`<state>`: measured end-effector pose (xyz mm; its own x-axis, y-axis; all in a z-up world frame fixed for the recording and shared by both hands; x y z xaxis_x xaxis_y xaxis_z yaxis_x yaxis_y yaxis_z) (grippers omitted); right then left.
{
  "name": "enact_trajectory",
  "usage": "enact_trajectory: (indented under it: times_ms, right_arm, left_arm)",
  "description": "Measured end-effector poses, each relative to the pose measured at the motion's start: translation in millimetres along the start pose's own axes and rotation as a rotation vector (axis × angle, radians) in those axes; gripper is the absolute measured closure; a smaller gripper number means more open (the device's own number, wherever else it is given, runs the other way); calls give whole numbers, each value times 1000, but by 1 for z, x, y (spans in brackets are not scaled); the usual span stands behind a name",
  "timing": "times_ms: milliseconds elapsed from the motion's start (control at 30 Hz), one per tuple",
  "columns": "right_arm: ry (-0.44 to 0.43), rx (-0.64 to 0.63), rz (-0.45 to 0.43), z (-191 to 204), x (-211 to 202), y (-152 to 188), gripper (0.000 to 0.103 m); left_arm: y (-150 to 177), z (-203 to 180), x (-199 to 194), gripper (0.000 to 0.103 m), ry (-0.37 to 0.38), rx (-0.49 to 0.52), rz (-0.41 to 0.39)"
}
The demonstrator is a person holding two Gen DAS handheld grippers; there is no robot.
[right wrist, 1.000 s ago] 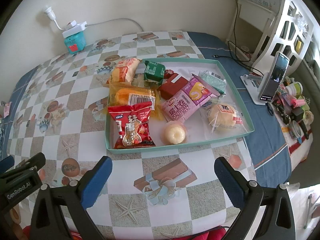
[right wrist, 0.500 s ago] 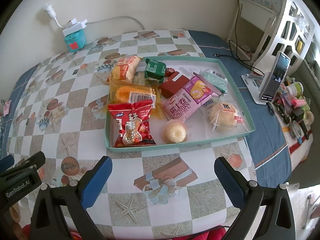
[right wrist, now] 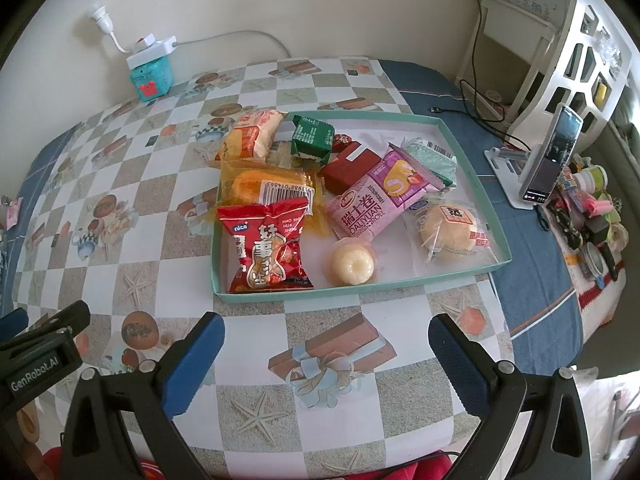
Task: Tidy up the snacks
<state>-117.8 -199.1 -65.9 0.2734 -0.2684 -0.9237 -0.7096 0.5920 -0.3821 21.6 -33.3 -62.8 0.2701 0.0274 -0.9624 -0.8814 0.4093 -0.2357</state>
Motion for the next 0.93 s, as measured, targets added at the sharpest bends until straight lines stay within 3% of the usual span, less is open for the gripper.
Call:
enact_trajectory:
  times_ms: [667,933]
  right_arm:
    - [0,0,0,0,0,0,0]
    - [1,0,0,1,0,0,0]
  left_arm:
    - [0,-2,2,7,20,-5,21]
    - [-1,0,-5,7,32,-14,-14]
Point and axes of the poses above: each gripper's, at about its wrist camera, not at the fingertips, and x roughly the way its jaws point, z to its left, y to its underside, the point moved 4 cm from there along x, roughly the way its jaws point, and after that the axes turned 5 degrees about z, right-handed, at the moved point
